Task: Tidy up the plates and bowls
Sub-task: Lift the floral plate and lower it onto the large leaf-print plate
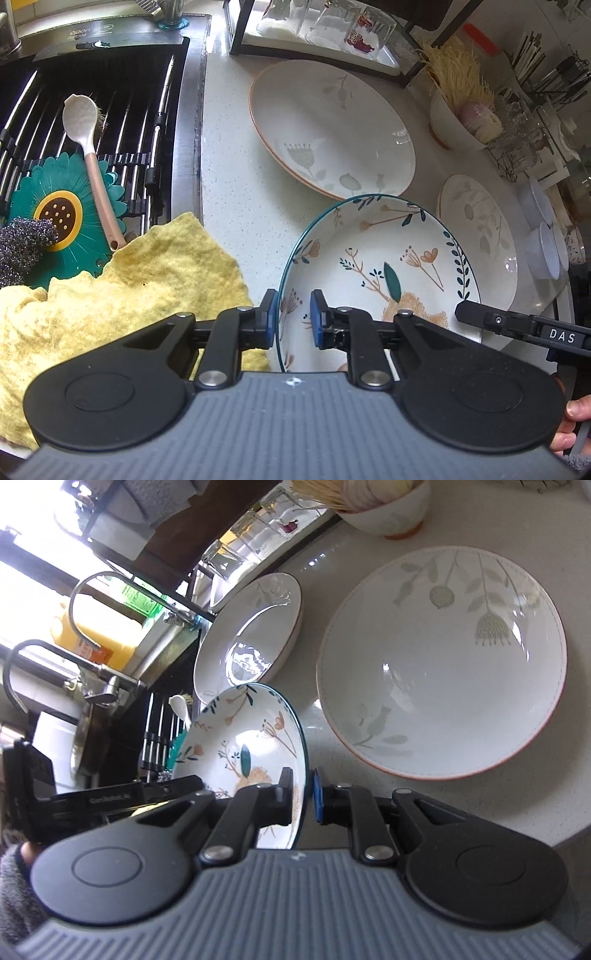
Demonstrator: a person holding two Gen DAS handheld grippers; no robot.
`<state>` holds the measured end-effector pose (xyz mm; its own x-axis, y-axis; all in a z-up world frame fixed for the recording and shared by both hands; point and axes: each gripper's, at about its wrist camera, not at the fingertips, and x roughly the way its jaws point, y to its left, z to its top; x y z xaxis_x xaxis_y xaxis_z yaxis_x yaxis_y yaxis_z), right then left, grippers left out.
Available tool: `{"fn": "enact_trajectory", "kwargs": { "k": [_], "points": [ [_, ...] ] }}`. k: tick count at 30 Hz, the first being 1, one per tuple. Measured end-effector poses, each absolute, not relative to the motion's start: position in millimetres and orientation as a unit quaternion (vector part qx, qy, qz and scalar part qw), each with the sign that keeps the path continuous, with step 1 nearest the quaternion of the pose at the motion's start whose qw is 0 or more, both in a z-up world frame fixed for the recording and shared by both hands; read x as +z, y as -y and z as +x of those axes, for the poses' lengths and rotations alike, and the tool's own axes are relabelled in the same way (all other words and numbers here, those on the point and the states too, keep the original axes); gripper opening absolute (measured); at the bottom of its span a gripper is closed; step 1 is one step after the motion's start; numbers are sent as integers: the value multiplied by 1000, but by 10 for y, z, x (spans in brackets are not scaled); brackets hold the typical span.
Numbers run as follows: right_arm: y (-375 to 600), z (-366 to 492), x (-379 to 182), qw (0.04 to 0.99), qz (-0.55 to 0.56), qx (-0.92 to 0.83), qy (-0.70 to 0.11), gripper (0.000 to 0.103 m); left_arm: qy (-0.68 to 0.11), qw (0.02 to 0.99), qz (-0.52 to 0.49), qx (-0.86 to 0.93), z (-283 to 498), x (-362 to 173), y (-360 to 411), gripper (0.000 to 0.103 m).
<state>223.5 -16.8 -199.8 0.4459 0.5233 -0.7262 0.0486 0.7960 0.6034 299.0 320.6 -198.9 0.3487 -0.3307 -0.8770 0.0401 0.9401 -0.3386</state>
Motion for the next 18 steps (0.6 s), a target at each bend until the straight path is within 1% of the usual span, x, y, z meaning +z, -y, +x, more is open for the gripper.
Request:
{"fn": "enact_trajectory", "kwargs": {
  "k": [4,7,18],
  "points": [
    [176,2207,-1903,803,279,151,-505,14,-560,810,-135,-113,2989,-1863,-3210,21],
    [218,2181,-1824,806,285,144,-498,14,-554,810,-146,-123,2982,-1759,-3207,19],
    [540,2168,-1655,821,295,127,-472,14,-540,816,-145,-144,2979,-1512,-2874,19]
  ]
}}
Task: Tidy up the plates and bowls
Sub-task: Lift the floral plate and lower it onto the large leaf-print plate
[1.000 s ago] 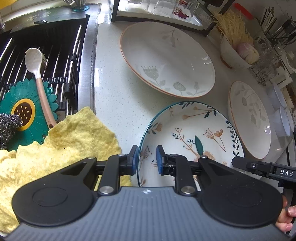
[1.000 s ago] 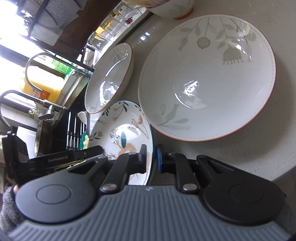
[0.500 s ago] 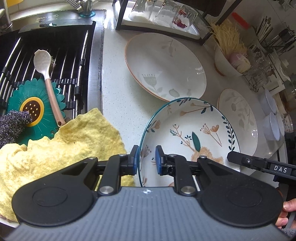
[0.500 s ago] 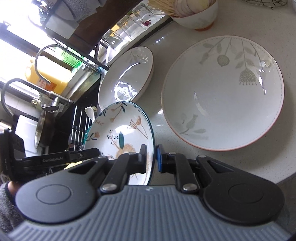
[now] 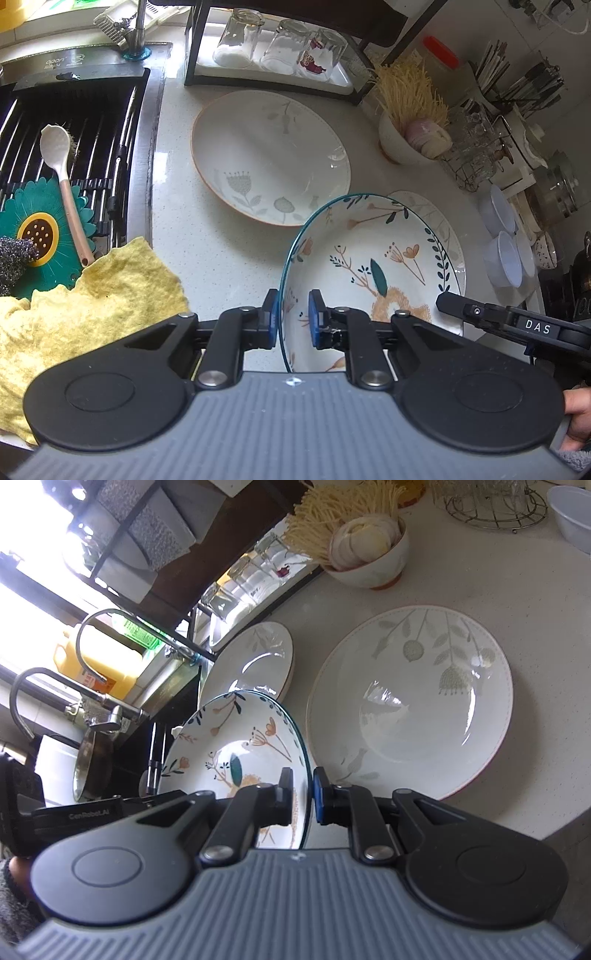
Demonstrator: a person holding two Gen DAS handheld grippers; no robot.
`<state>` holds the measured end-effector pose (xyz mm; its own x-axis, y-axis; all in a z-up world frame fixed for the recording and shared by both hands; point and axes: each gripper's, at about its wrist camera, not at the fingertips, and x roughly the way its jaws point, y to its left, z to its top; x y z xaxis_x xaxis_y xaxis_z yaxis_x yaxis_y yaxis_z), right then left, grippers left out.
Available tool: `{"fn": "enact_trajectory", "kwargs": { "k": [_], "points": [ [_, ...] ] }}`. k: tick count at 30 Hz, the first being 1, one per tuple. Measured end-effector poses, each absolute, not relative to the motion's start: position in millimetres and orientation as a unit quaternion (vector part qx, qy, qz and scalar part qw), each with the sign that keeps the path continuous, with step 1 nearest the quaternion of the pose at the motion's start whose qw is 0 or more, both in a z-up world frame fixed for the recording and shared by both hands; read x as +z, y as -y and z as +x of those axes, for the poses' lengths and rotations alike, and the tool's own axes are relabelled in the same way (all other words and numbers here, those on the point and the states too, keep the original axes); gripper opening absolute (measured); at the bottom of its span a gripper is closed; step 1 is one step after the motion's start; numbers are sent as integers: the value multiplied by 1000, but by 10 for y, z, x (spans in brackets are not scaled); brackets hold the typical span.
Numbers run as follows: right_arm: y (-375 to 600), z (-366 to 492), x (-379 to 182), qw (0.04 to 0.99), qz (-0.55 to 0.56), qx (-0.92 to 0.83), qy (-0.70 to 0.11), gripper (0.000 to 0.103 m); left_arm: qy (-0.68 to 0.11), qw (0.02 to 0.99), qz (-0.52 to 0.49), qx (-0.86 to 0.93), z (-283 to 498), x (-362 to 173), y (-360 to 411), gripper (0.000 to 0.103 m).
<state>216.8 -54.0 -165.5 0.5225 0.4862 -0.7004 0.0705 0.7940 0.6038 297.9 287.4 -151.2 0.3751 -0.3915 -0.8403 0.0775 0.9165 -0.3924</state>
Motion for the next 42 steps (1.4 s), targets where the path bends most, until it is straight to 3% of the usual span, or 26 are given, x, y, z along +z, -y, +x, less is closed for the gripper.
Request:
{"fn": "enact_trajectory", "kwargs": {
  "k": [23,42],
  "points": [
    [1451,2481,-1698,847,235,111,-463,14,-557,804,-150,-147,3345,-1677,-1811,18],
    [1568,2642,-1887,859,166,101,-474,15,-585,795,-99,-128,3617,-1835,-1370,18]
  ]
}}
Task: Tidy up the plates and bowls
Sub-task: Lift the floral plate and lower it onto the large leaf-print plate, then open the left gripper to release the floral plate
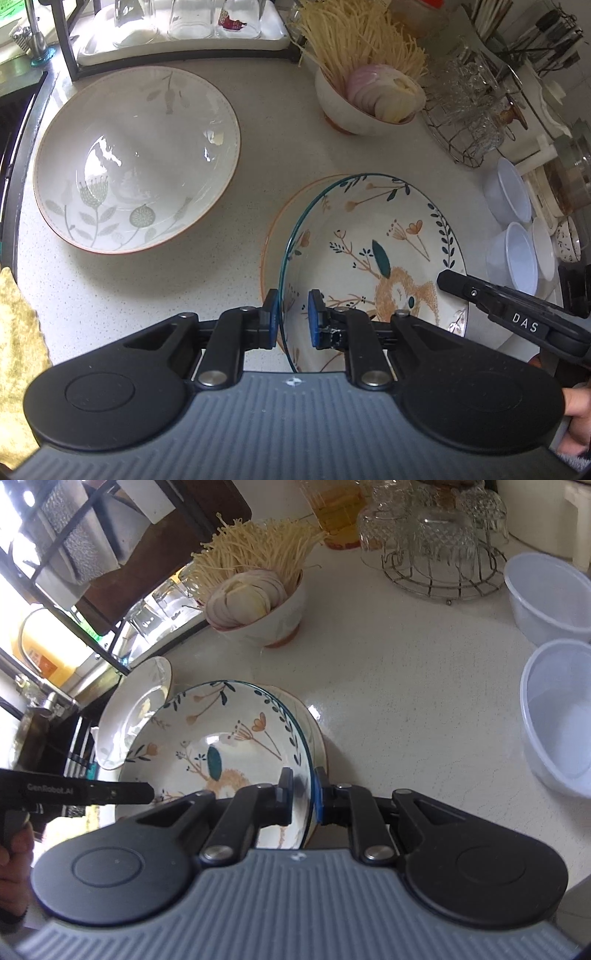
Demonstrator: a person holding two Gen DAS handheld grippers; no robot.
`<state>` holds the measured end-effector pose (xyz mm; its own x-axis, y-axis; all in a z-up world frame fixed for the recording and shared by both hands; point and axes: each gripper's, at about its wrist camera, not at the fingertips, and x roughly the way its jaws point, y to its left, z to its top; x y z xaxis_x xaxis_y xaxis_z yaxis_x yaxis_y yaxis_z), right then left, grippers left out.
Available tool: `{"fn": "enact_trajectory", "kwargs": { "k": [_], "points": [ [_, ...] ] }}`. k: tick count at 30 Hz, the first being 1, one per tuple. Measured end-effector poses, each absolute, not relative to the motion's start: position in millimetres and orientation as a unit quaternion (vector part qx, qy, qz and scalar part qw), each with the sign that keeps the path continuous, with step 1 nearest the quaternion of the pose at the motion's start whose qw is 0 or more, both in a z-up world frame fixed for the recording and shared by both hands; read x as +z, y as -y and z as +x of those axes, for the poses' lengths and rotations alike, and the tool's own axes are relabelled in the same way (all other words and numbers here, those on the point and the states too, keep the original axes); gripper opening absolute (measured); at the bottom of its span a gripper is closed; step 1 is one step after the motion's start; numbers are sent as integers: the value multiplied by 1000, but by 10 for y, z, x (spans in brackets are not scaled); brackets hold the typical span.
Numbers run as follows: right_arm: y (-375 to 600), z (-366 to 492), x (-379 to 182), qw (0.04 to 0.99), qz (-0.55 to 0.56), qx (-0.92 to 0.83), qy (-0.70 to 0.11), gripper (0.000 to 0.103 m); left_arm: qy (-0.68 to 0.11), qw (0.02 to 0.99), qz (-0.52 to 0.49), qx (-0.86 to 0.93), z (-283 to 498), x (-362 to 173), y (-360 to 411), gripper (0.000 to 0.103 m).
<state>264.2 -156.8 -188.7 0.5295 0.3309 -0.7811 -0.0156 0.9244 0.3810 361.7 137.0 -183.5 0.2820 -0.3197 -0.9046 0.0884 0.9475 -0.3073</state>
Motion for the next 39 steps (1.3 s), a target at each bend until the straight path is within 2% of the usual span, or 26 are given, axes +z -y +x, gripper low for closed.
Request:
{"fn": "enact_trajectory", "kwargs": {
  "k": [12,19,23,26,39],
  "points": [
    [1536,2774,-1970,863,143,112,-471,16,-587,802,-26,-110,3849,-1874,-1154,21],
    [1575,2800,-2012,858,165,108,-474,17,-589,801,-24,-105,3869,-1966,-1097,31],
    [1584,2813,-2015,856,175,105,-475,16,-579,809,-29,-100,3834,-1910,-1114,32],
    [1594,2815,-2012,854,181,103,-476,16,-561,821,-28,-107,3781,-1836,-1106,41],
    [1667,2728,-1929,852,214,74,-471,17,-526,845,-13,-101,3638,-1592,-1038,41]
  ]
}}
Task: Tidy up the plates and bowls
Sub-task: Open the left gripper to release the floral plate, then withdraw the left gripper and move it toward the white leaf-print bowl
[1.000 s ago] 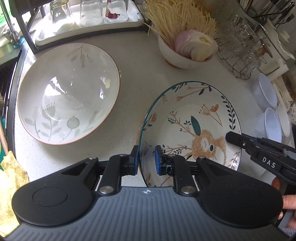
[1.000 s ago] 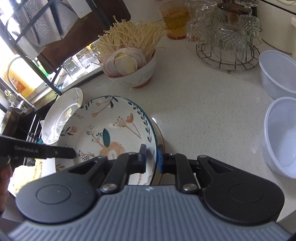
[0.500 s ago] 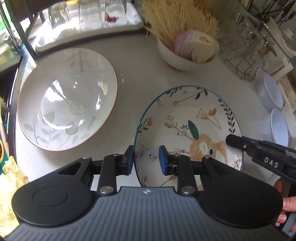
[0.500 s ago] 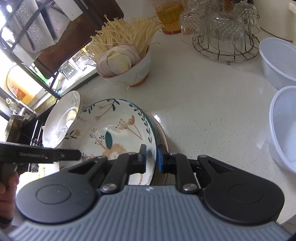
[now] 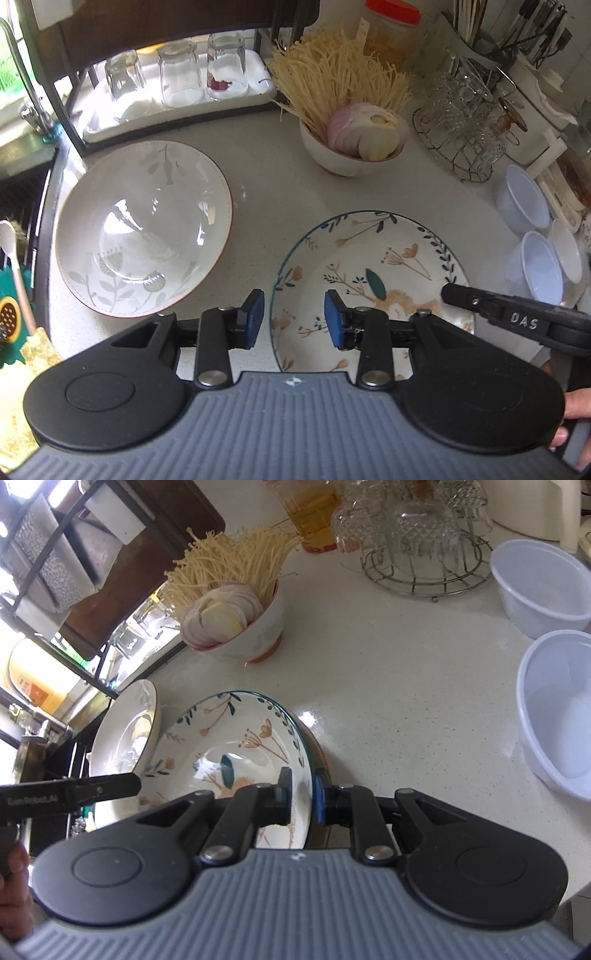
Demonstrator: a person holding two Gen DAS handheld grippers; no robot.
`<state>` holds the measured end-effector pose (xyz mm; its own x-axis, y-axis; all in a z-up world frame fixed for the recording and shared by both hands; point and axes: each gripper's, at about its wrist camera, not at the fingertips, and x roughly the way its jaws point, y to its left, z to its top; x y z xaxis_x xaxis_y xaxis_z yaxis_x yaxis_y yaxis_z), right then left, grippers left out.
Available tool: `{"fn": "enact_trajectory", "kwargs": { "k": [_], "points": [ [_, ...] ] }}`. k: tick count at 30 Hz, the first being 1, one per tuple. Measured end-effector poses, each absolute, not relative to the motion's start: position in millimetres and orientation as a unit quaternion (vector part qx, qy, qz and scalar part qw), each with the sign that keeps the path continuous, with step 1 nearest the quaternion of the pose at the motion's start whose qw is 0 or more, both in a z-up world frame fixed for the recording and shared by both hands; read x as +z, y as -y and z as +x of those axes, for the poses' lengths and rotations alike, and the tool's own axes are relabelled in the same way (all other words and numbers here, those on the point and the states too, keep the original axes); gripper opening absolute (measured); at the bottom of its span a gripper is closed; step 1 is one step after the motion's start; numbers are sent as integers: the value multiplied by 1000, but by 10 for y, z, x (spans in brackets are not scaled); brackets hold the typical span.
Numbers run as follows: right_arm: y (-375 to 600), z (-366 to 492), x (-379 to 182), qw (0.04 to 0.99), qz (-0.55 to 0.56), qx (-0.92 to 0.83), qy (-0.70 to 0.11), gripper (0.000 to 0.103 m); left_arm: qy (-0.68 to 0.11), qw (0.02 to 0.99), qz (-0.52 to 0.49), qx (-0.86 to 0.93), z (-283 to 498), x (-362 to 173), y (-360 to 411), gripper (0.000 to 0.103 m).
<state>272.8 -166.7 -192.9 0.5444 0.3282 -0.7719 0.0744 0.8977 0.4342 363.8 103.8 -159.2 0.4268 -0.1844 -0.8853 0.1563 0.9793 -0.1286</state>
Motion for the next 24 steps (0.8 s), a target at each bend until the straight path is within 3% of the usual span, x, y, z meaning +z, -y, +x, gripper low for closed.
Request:
{"fn": "enact_trajectory", "kwargs": {
  "k": [17,24],
  "points": [
    [1795,2529,-1768,854,251,36,-454,17,-508,854,-49,-102,3376,-1513,-1138,41],
    [1683,2281,-1433,869,238,88,-424,17,-483,869,-46,-95,3129,-1313,-1231,41]
  ]
}}
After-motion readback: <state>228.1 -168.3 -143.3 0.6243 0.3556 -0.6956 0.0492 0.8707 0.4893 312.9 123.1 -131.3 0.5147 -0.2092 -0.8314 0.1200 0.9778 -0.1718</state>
